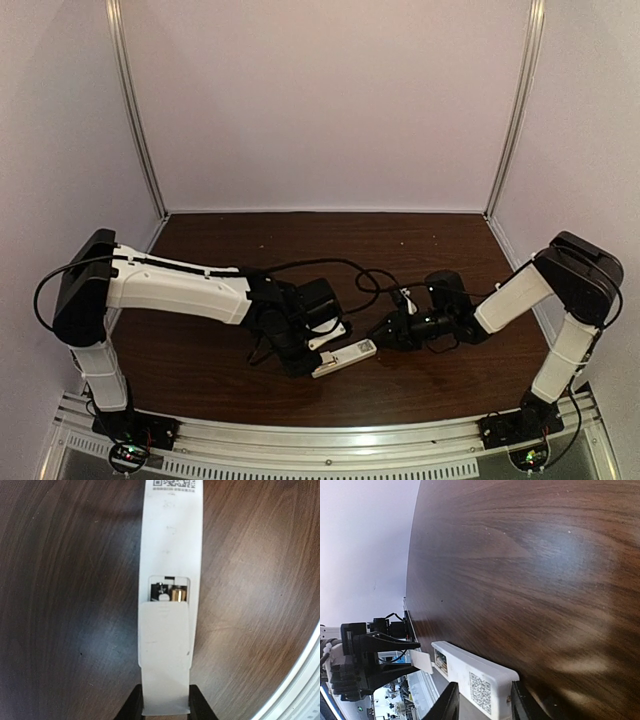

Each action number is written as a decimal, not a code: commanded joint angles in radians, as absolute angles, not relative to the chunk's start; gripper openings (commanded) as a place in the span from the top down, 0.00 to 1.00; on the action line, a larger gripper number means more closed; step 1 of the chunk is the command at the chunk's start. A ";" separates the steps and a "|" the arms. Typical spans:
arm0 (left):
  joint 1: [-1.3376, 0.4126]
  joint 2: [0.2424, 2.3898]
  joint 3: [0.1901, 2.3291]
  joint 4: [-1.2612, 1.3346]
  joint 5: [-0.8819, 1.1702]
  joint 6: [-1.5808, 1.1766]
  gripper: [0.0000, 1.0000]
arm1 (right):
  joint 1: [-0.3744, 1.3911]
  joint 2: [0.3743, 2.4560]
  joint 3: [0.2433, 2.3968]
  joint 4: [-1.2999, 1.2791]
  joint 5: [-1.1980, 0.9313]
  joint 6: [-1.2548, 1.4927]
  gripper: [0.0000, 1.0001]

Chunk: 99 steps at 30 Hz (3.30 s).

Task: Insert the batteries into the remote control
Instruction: Adjust the remote control without the battery cover at the center of the board, then load the battery cover onto the remote control without the battery cover.

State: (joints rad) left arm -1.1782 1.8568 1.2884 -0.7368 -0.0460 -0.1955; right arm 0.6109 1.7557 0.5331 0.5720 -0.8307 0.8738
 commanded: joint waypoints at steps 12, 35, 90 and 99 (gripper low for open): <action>-1.173 1.887 1.310 -0.693 -0.048 -0.142 0.77 | 0.575 1.594 0.482 0.687 -0.870 0.986 0.64; -1.161 1.929 1.314 -0.678 -0.038 -0.123 0.72 | 0.575 1.614 0.491 0.686 -0.877 0.985 0.64; -1.149 1.936 1.361 -0.738 0.027 -0.166 0.66 | 0.604 1.726 0.495 0.719 -0.868 0.979 0.64; -1.149 1.949 1.365 -0.742 0.030 -0.163 0.62 | 0.606 1.722 0.495 0.720 -0.868 0.981 0.64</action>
State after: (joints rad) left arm -1.1553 1.9335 1.3384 -0.7357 0.0162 -0.1581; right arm 0.5999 1.7134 0.4965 0.6933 -0.8745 0.9764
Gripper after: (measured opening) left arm 0.358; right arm 0.355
